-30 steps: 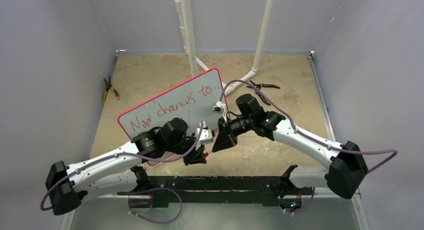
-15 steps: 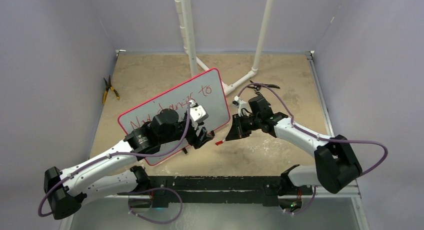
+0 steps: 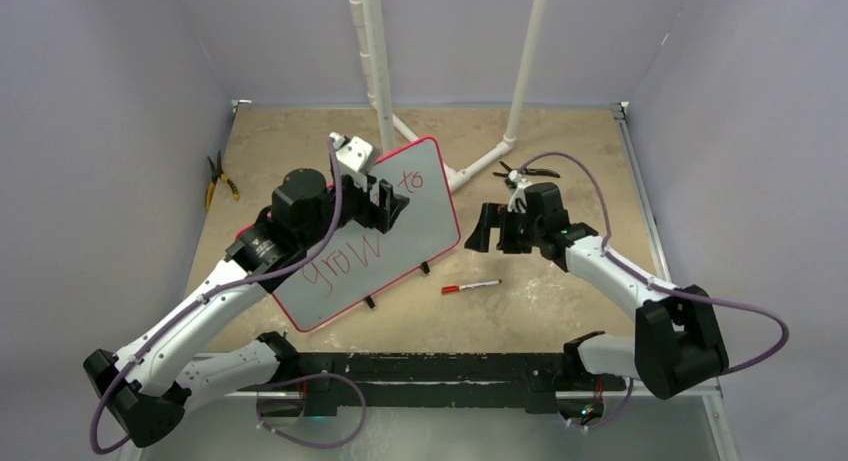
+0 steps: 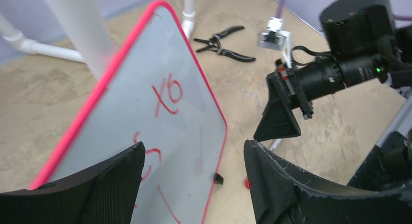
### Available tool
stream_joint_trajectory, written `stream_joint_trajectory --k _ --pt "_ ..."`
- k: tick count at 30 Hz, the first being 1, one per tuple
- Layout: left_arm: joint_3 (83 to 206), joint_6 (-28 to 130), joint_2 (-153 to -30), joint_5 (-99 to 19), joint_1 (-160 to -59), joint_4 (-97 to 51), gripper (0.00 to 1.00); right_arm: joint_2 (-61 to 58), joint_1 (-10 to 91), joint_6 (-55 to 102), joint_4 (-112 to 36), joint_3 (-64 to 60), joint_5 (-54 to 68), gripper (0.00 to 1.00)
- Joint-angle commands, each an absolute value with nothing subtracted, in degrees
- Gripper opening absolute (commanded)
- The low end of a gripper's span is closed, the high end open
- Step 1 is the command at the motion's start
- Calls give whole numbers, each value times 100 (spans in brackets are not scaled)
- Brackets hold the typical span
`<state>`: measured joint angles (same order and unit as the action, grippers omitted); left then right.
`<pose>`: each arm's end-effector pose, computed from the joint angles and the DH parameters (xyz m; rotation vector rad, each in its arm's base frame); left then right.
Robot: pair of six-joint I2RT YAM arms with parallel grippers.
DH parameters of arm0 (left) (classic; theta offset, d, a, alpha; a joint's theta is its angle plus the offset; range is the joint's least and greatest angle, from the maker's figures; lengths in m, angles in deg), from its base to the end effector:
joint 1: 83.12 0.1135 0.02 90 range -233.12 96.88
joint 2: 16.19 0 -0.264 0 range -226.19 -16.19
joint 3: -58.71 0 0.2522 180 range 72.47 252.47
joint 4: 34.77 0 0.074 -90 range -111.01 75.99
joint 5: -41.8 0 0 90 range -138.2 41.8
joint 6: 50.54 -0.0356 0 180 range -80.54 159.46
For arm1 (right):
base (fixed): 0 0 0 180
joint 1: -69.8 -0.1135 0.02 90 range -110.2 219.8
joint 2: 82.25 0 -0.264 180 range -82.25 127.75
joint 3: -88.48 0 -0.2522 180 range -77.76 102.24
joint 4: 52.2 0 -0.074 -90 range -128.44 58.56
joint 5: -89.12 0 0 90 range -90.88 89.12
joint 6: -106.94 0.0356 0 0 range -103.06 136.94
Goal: Write a sentence on the whiteboard
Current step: Reset both arms
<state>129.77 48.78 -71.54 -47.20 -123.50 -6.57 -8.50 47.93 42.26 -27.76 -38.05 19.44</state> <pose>0.1669 -0.1428 0.3753 0.5034 1.7637 -0.6332 0.2357 0.1079 0.2040 -0.1085 2.4377 0.8058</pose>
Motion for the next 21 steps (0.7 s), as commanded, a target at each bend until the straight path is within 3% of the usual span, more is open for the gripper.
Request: stream_joint_trajectory --k 1,8,15,21 --pt "13827 4941 -7265 -5123 -11960 -581 74 -1290 5306 4245 -2878 -3315 1273 99" --pt "14377 5182 -7453 -5541 -10591 -350 82 -1976 5740 4179 -2725 -2604 450 99" --pt "13876 5613 -7215 -5916 -8963 -483 92 -3092 5741 3556 -3527 -2751 -338 99" --pt "13194 5604 -6597 -7106 -8630 -820 94 -3901 5741 3163 -4141 -3216 -835 99"
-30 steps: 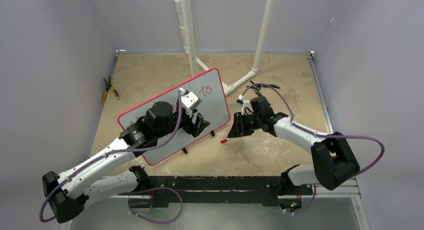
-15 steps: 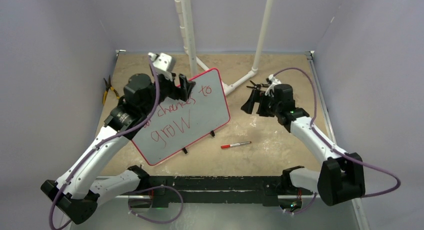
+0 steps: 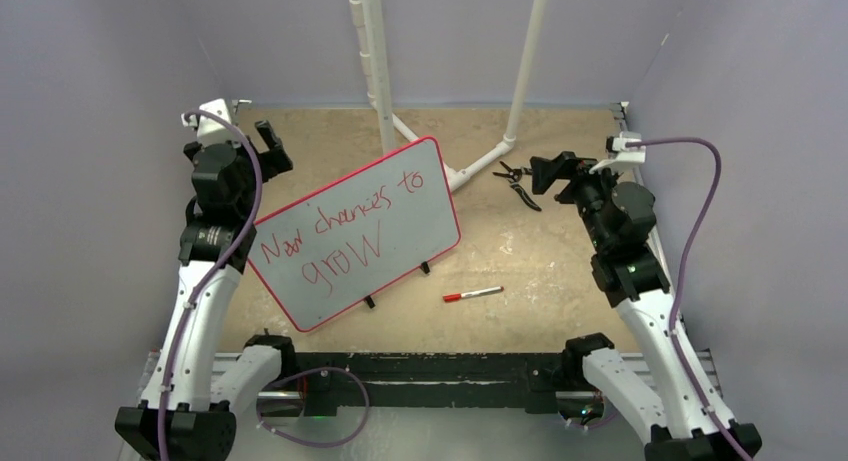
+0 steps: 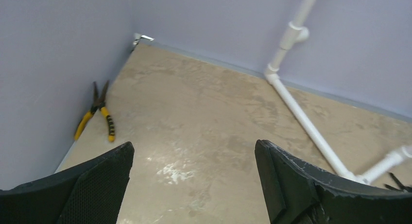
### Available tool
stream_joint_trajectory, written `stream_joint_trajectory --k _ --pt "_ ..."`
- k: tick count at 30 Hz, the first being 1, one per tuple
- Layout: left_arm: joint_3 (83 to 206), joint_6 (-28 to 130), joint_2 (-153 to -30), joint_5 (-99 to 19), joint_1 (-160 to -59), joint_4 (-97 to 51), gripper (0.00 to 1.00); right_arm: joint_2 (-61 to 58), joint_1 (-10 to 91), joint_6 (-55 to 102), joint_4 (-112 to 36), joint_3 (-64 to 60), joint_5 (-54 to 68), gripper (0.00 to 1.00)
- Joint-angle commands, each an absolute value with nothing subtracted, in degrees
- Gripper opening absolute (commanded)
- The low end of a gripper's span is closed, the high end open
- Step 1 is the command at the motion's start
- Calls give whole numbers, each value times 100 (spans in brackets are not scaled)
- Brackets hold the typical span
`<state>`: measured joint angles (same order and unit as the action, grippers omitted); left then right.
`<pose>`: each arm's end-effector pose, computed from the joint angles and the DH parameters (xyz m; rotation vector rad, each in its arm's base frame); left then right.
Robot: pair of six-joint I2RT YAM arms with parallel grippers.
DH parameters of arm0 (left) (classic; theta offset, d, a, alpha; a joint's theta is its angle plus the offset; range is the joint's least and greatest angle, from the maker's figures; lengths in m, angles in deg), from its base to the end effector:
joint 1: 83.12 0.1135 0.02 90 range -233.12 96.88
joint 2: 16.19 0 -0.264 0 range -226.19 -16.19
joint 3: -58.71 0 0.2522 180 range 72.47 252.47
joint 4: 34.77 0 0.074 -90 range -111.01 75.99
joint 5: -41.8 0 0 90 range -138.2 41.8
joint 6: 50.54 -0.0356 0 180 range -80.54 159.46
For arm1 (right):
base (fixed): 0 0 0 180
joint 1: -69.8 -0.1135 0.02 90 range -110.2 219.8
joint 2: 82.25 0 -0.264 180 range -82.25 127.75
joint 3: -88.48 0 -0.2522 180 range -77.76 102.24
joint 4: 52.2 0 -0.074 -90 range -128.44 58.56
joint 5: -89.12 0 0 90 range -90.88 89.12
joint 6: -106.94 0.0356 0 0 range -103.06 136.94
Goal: Write a sentence on the whiteboard
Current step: Reset both arms
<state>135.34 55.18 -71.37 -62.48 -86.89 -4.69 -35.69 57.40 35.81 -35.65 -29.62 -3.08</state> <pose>0.2114 -0.0051 0.4062 -0.3605 1.6786 -0.0376 0.1871 0.0397 0.3696 0.1207 1.6013 0.3940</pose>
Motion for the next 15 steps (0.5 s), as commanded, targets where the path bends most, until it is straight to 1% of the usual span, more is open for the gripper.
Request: stream_joint_trajectory --k 1,7,15 --pt "13056 5551 -6462 -7182 -8628 -891 95 -3982 5741 3157 -4199 -3254 -838 99" --pt "12575 5454 -5761 -7381 -8629 -1261 97 -4171 5741 3131 -4257 -3267 -935 99" --pt "12510 5444 -5595 -7507 -8628 -1308 99 -4246 5741 3140 -4269 -3289 -985 99"
